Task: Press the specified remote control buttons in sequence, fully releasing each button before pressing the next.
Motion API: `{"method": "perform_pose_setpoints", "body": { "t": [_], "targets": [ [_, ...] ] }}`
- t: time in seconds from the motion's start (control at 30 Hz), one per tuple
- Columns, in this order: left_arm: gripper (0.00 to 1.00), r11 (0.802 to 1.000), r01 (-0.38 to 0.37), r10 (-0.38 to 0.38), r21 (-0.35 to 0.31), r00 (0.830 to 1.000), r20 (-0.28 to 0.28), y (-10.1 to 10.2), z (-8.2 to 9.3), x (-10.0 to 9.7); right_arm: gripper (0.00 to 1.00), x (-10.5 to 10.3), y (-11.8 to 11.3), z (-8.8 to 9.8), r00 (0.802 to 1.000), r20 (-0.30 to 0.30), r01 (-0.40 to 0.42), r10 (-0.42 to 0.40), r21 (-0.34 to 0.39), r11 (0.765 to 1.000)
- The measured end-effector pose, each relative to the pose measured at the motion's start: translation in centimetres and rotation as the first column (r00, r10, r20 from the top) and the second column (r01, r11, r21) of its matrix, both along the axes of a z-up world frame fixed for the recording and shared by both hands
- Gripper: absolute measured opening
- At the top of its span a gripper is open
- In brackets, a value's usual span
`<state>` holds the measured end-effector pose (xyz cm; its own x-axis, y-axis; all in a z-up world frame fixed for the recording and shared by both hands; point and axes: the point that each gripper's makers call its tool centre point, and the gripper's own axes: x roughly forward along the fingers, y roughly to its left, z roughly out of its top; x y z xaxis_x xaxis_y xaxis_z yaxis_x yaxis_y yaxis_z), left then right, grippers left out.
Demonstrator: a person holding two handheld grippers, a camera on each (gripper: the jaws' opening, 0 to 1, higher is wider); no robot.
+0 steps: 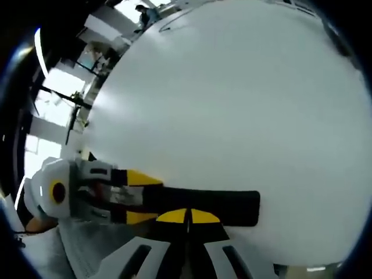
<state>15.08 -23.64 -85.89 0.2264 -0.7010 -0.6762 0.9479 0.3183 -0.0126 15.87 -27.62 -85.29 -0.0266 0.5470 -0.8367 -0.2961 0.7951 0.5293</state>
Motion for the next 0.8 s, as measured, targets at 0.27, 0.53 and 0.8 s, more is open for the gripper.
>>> {"method": "perform_pose_setpoints", "body": {
  "t": [0.27,0.53,0.8],
  "targets": [
    [0.25,1.0,0.001,-0.001,0.001,1.0,0.001,-0.01,-0.01,0.02,0.0,0.02,-0.09,0.03,1.0,0.013,-0.011,0.011,-0.012,1.0],
    [0.25,1.0,0.0,0.0,0.002,1.0,0.002,-0.02,-0.01,0.04,0.0,-0.11,-0.01,-0.06,0.998,0.04,-0.043,0.044,-0.029,0.999],
    [0.25,1.0,0.001,-0.001,0.002,1.0,0.001,-0.03,-0.03,0.03,0.0,-0.2,-0.1,-0.24,0.997,0.042,-0.059,0.061,-0.042,0.997]
  ]
}}
